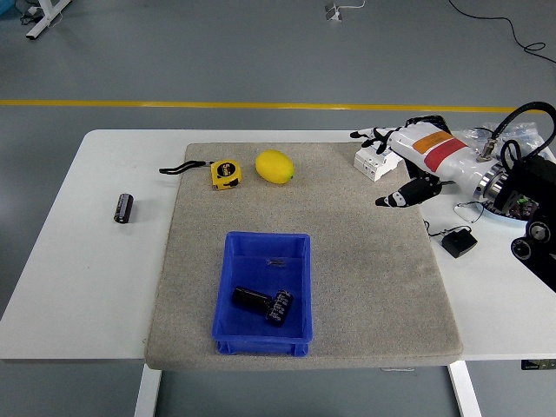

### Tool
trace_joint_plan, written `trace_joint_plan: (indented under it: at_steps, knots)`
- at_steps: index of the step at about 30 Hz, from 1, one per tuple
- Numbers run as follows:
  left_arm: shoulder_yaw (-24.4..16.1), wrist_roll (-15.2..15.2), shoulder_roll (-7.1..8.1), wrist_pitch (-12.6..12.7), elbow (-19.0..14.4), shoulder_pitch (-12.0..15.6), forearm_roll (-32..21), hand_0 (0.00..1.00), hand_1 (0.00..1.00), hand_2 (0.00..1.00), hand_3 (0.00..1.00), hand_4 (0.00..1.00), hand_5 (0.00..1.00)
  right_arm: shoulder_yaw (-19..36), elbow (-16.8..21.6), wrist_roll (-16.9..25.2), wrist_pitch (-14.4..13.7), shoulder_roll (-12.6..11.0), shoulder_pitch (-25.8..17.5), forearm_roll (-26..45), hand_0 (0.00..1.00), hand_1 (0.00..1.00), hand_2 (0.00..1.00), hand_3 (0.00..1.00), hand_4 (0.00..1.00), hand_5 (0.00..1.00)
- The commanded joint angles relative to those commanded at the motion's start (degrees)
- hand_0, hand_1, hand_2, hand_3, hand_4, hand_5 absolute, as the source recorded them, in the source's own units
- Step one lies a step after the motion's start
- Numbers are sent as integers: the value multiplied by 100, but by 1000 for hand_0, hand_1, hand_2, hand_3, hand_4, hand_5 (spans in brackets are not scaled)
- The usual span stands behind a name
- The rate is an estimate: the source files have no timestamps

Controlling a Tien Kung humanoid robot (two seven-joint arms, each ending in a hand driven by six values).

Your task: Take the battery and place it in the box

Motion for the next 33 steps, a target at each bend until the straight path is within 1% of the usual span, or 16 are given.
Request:
trace_joint_plan:
  at_steps: [3,5,6,8,9,11,12,17,18,23,24,27,33]
  knots:
    - [17,-5,-6,14,2,18,-34,609,547,604,615,616,670,442,57,-23,194,-69,-372,708,660,699,819,876,998,640]
    - [15,-2,-16,16,5,28,-22,609,547,604,615,616,670,766,114,-74,381,-105,-656,1229,660,699,819,876,998,640]
    - [18,-2,-21,17,6,36,-25,611,551,610,616,616,669,918,145,-126,497,-111,-794,1452,754,778,864,908,998,872]
    - [37,-9,-30,22,5,50,-49,611,551,610,616,616,669,1221,210,-206,692,-108,-1074,1937,754,778,864,908,998,872]
    - [47,-14,-36,27,6,58,-63,611,551,610,616,616,669,1380,243,-221,745,-98,-1220,2160,754,778,864,908,998,872]
    - [49,-17,-48,37,10,79,-78,611,551,610,616,616,669,1734,313,-225,755,-49,-1551,2644,754,778,864,908,998,872]
    - [51,-21,-53,41,12,91,-86,610,551,610,616,616,669,1910,343,-225,755,-21,-1718,2905,771,800,869,909,998,949]
    - [84,-50,-82,59,31,133,-147,610,551,610,616,616,669,2657,519,-202,729,147,-2461,4076,771,800,869,909,998,949]
    - [84,-53,-86,57,32,138,-144,611,551,613,617,616,673,2790,535,-209,748,187,-2603,4337,813,820,874,938,998,977]
    - [76,-59,-95,37,31,138,-98,611,551,613,617,616,673,3370,658,-222,786,417,-3175,5529,813,820,874,938,998,977]
    - [74,-60,-96,38,31,136,-95,611,553,613,616,616,673,3467,685,-220,783,461,-3268,5767,852,842,881,949,998,993]
    - [89,-77,-108,69,44,134,-159,611,553,613,616,616,673,3766,764,-186,732,626,-3541,5996,852,842,881,949,998,993]
    - [172,-121,-99,99,56,128,-301,611,553,614,616,615,672,4087,824,-196,683,856,-3896,5866,871,856,889,946,998,998]
